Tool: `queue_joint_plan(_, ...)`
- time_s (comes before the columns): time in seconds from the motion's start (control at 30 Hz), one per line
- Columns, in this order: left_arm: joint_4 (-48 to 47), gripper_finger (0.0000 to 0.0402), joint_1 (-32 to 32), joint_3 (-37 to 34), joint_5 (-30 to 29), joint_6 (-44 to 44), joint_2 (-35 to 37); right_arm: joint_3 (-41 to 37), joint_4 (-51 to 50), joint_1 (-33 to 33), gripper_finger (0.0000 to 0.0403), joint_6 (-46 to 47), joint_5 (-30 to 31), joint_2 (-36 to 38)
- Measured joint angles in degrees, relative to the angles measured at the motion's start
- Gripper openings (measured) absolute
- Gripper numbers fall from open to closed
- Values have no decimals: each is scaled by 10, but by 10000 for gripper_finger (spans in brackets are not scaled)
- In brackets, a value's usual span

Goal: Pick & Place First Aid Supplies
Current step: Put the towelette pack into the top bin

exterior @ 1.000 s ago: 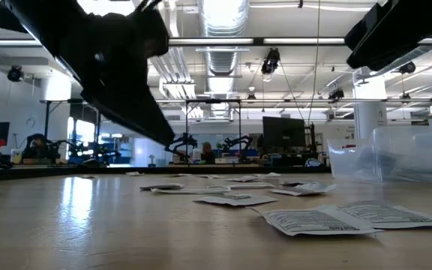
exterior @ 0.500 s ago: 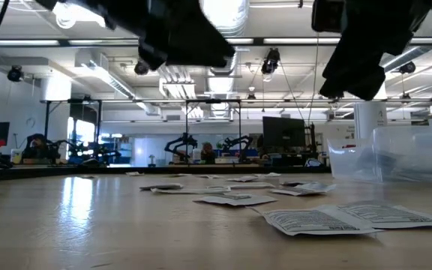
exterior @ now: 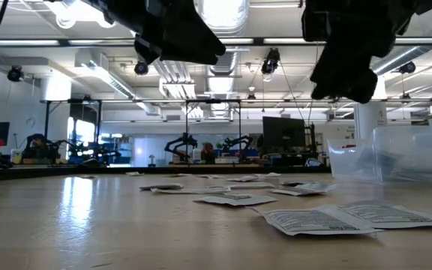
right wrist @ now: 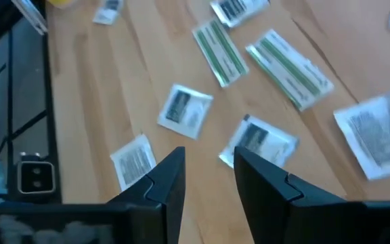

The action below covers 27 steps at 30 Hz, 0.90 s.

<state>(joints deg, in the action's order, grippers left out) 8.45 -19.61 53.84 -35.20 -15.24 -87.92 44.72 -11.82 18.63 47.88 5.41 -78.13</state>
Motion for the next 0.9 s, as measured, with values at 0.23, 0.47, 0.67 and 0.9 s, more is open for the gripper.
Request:
queue_joint_plan(0.23, -10, 165, 0, 0, -3, 1, 3, 54, -53, -3, 119, -29, 3, 0)
queue_joint_plan(0.47, -35, 165, 0, 0, -4, -4, 5, 78, -105, -3, 118, -15, 3, -38)
queue_joint_plan(0.67, -38, 165, 0, 0, -5, -4, 5, 117, -165, -3, 118, -18, -25, -119)
queue_joint_plan(0.9, -41, 165, 0, 0, -5, -4, 5, 172, -234, -4, 118, -33, -25, -188)
